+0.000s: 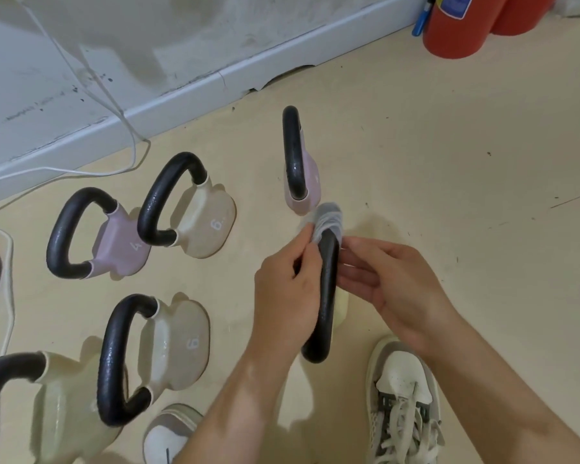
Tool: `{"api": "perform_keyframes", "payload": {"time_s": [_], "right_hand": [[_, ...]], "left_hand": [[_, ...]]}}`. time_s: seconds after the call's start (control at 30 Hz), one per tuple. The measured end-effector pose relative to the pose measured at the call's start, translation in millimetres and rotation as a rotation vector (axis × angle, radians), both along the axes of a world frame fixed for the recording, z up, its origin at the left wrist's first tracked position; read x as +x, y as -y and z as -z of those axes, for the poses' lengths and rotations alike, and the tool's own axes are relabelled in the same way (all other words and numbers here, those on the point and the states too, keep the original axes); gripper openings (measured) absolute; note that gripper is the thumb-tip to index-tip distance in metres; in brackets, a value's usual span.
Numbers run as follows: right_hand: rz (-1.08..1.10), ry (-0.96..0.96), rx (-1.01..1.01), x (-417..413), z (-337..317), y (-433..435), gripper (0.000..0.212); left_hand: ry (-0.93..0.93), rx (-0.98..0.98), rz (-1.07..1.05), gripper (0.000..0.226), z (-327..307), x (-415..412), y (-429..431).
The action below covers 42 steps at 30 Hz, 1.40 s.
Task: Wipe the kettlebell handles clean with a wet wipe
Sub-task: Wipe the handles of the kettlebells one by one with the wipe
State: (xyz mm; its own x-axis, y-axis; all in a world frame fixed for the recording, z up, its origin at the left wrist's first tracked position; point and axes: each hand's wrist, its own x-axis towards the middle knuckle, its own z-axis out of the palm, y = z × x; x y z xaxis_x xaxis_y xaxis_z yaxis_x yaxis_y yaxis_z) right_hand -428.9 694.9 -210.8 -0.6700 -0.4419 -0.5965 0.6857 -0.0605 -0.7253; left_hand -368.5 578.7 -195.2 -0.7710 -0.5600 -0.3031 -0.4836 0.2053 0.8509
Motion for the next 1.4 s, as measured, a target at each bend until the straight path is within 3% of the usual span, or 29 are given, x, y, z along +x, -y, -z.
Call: {"api": "perform_keyframes", "payload": {"time_s": [0.13,0.3,0.43,0.53,0.63,0.73,0.87,0.93,1.03,1.13,1.17,1.27,1.4], "right_hand": [[0.072,-0.037,0.152,1.2,1.2,4.1,0.017],[0.015,-0.096,0.139,-25.9,0.1,20.3,0.033],[0.059,0.091,-0.041,-29.5,6.4,20.2,0.023],[0.065,0.24,-0.213,-27.4,10.8,18.2,0.03],[0.016,0.303,-0.261,-26.8,11.5,20.8,0.032],[0.017,0.364,-0.254,-23.9,12.2,26.5,0.026],[-0.003,0.373,-0.282,-21.6,18.2,26.5,0.043],[0.003,0.311,-0.243,-23.6,17.2,20.7,0.027],[0.061,0.167,0.019,-27.4,19.5,10.3,0.018],[-0.121,0.098,0.275,-27.7,27.8,1.1,0.03],[-0.222,0.118,0.296,-26.8,28.3,-0.5,0.037],[-0.36,0.208,0.227,-20.7,27.4,-1.8,0.043],[0.134,0.263,-0.03,-17.5,24.9,-2.1,0.01]], "left_hand": [[-0.031,0.138,-0.115,0.02,-13.7,5.2,1.3],[-0.12,0.349,-0.252,0.021,-19.0,-21.2,9.5],[-0.183,0.554,-0.409,0.011,-7.3,-23.0,20.1],[-0.209,0.519,-0.539,0.012,4.9,-13.9,27.6],[-0.159,0.412,-0.584,0.022,18.5,-2.5,33.3],[-0.05,0.325,-0.456,0.021,23.0,3.2,27.2],[0.079,0.275,-0.227,0.019,16.1,-6.7,19.1],[0.123,0.486,-0.232,0.025,15.7,-11.8,18.0],[0.166,0.871,-0.33,0.028,19.3,-13.5,20.8],[0.109,1.339,-0.318,0.023,14.9,-16.2,17.9],[0.105,1.357,-0.297,0.026,15.1,-17.2,16.6],[0.156,1.052,-0.238,0.036,21.1,-18.4,16.3],[0.178,0.661,-0.129,0.028,11.3,-22.1,25.3]]}}
